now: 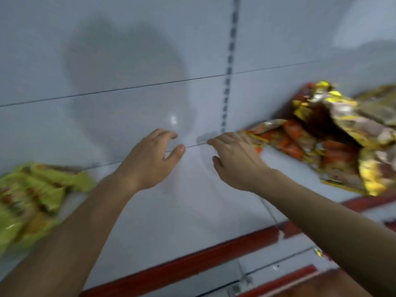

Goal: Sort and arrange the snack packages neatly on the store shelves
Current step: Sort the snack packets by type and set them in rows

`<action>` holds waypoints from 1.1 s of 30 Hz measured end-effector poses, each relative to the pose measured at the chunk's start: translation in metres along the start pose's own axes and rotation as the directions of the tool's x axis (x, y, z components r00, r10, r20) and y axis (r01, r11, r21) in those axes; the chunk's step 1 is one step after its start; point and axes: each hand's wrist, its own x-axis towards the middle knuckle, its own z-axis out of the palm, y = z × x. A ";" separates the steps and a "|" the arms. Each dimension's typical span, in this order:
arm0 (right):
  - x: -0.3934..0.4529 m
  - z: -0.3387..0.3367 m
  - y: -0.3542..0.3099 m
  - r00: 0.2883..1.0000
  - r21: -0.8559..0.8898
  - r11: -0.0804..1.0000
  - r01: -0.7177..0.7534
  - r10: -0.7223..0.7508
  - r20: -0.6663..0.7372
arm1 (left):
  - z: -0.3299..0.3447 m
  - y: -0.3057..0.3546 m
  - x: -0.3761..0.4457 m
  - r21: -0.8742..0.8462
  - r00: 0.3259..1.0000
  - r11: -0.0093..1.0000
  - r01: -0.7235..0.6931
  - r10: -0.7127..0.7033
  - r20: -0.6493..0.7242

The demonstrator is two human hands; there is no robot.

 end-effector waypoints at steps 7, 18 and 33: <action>-0.078 -0.041 0.098 0.979 -0.059 0.979 -0.196 0.193 -0.062 | 0.054 0.099 0.056 -0.070 0.971 0.976 -0.207 0.214 0.109; -0.139 -0.069 0.231 0.957 0.103 0.985 -0.137 0.159 -0.242 | 0.114 0.236 0.091 -0.257 0.983 0.951 -0.171 0.183 0.025; -0.180 -0.082 0.361 0.971 0.288 0.956 -0.060 0.123 -0.205 | 0.161 0.353 0.075 -0.547 0.975 0.831 -0.105 -0.022 -0.222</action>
